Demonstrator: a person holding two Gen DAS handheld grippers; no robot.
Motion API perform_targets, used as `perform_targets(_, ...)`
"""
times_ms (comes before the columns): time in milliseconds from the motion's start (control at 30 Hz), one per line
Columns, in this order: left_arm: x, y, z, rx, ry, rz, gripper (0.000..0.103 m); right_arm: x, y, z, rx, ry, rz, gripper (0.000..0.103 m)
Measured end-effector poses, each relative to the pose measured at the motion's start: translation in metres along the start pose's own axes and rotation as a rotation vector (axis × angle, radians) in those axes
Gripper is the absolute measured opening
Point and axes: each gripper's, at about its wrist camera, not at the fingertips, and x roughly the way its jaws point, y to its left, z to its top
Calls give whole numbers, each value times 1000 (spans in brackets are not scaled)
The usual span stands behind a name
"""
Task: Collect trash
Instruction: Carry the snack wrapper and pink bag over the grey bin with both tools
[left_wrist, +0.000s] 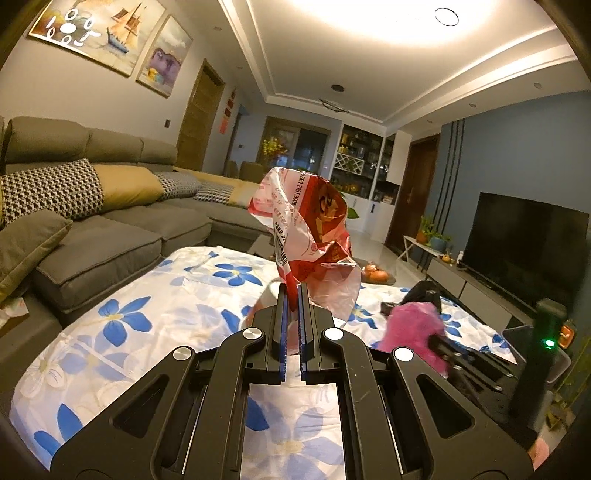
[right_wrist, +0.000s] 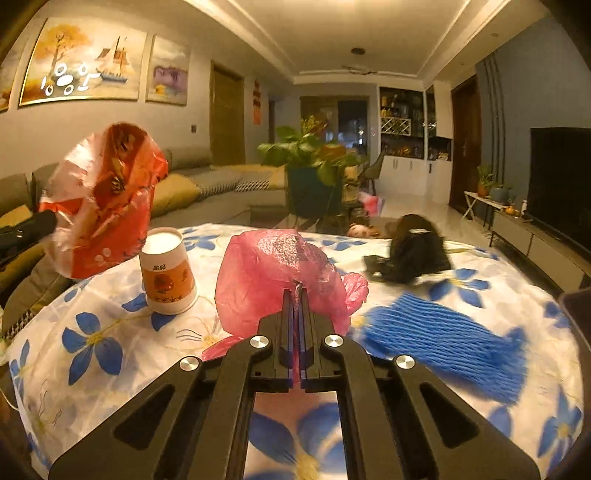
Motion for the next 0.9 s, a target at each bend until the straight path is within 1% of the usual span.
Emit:
perform_targets(100,0,-9,-1,10,4,-16,4,-18,-14,-2,29,-17,-20,3)
perform_targets(433,3,-46,-9,57,28,-65,4,-72,-61,-3,65,-80,-103,3)
perform_targets(667,7,-85,-17,98,46,-114,4,-106,-99,-4,88,-120,-186,3)
perform_targets(900,14,-120,-25,134,69,-169,4,-131,-136,-6,117,-148,-268,3)
